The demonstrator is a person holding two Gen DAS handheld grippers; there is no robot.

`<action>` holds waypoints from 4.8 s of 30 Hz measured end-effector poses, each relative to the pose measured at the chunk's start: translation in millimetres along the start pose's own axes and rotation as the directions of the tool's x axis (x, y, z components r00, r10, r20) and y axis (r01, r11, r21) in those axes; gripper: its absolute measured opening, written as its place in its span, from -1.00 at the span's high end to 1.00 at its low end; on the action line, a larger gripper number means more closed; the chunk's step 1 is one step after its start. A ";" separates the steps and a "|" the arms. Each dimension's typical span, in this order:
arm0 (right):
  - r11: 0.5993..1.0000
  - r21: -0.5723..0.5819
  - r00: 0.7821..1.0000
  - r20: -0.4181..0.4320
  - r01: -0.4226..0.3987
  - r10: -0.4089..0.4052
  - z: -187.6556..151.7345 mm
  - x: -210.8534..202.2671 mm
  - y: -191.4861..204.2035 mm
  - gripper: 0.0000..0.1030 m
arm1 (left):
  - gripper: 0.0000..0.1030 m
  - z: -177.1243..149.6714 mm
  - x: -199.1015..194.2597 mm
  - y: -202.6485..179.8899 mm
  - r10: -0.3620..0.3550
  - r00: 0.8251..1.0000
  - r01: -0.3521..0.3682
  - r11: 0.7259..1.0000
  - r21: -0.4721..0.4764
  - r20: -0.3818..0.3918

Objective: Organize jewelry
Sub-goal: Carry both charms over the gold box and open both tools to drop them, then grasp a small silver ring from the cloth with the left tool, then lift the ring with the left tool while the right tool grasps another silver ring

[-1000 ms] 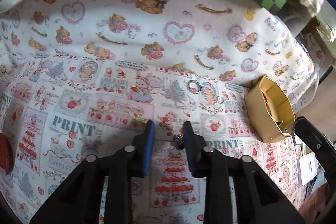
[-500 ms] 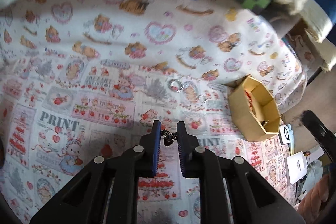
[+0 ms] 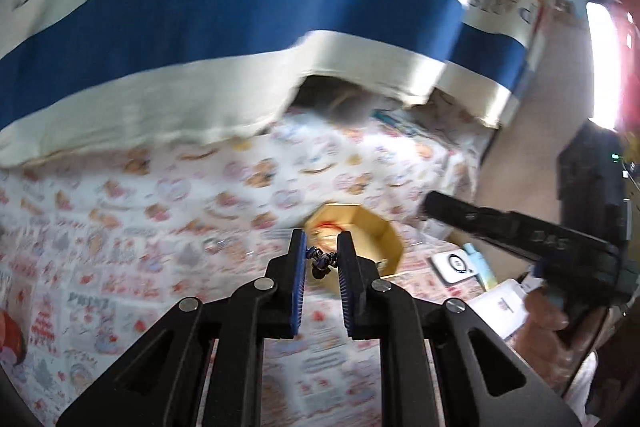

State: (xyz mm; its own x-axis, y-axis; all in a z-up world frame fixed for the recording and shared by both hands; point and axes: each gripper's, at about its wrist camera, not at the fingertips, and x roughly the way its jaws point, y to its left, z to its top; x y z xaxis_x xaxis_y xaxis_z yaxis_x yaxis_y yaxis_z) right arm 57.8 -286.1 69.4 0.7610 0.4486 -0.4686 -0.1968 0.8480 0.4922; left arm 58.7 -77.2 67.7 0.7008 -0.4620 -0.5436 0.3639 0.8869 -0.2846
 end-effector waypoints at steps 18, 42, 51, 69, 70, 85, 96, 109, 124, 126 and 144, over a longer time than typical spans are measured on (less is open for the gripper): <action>0.972 0.232 0.994 -0.109 0.032 -0.007 6.0 47.4 -94.6 0.84 | 0.72 -7.3 122.7 -25.2 0.024 0.988 -0.028 0.999 -0.020 -0.155; 0.977 0.035 0.978 0.002 0.211 -0.211 11.5 41.4 -70.3 0.08 | -0.03 11.7 73.8 45.0 0.217 0.976 -0.217 0.976 -0.015 -0.027; 0.972 0.031 0.972 -0.033 0.232 -0.231 6.1 54.1 -75.3 0.07 | -0.04 4.0 121.7 78.6 0.270 0.943 -0.266 0.963 0.051 -0.193; 0.956 -0.041 0.956 -0.016 0.290 -0.291 0.5 56.7 -61.8 0.07 | 0.64 -15.6 147.5 101.7 0.322 0.910 -0.326 0.945 0.030 -0.260; 0.955 -0.042 0.956 -0.017 0.293 -0.294 0.4 57.1 -62.1 0.07 | 0.64 -17.0 148.1 98.3 0.326 0.909 -0.328 0.944 0.036 -0.261; 0.945 -0.133 0.954 0.003 0.298 -0.301 -9.0 57.7 -38.8 0.07 | 0.64 -52.3 75.0 82.4 0.338 0.915 -0.345 0.939 0.008 -0.220; 0.927 -0.248 0.958 0.014 0.282 -0.288 -19.6 59.2 3.9 0.07 | 0.64 -23.9 10.5 86.6 0.307 0.951 -0.308 0.950 -0.049 -0.032; 0.923 -0.349 0.915 -0.297 0.160 -0.271 -23.0 155.5 66.6 0.24 | 0.64 -27.2 26.4 127.4 0.392 0.916 -0.400 0.908 -0.125 -0.084; 0.863 -0.432 0.823 -0.365 0.263 -0.434 -41.4 224.4 53.0 0.56 | 0.64 -26.4 30.2 132.6 0.431 0.896 -0.442 0.890 -0.112 -0.108; 0.872 -0.423 0.824 -0.381 0.247 -0.419 -41.3 225.5 52.6 0.59 | 0.64 -23.9 23.0 127.4 0.426 0.901 -0.433 0.894 -0.112 -0.084; 0.884 -0.442 0.922 -0.257 0.153 -0.288 -73.4 115.1 56.1 0.73 | 0.64 -14.4 -18.5 98.2 0.467 0.878 -0.458 0.883 -0.103 0.103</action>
State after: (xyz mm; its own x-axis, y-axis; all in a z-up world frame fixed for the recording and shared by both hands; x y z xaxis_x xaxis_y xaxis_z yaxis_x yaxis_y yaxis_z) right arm 89.0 -166.1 -10.8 0.6000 0.2419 -0.7626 -0.3308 0.9429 0.0388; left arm 72.6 18.4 38.4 0.8483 0.0090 -0.5294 -0.0630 0.9945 -0.0840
